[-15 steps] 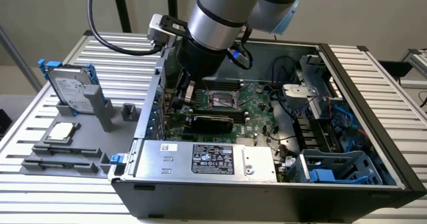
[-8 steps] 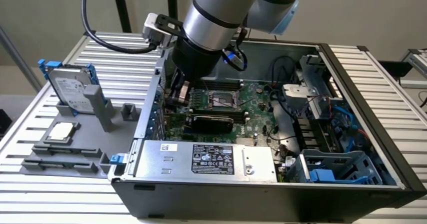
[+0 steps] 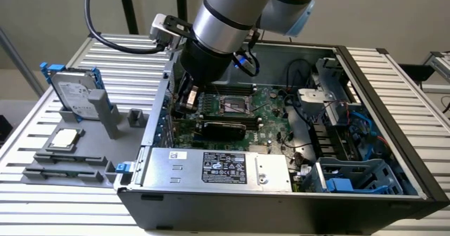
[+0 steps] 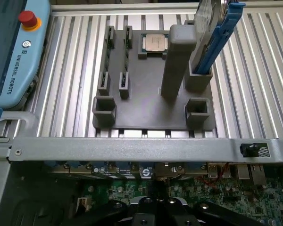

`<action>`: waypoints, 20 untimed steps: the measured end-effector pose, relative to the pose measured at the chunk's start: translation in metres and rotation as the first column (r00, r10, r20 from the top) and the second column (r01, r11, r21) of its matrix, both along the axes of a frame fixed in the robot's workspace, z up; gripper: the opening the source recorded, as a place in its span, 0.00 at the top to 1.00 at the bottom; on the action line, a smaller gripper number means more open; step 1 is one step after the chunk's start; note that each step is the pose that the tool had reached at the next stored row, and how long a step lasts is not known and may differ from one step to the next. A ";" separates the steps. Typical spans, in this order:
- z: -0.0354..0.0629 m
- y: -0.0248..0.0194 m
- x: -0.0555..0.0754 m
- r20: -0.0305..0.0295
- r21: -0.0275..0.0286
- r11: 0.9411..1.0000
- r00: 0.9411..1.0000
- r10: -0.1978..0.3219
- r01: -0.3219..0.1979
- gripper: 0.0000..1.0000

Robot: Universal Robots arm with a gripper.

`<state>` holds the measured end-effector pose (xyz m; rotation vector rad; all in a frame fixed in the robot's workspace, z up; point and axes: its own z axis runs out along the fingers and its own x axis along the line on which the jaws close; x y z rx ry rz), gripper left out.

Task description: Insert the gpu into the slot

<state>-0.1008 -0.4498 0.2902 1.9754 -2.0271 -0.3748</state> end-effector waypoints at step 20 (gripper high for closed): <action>-0.0045 0.0083 -0.003 -0.001 -0.008 1.000 1.000 -0.015 0.015 0.89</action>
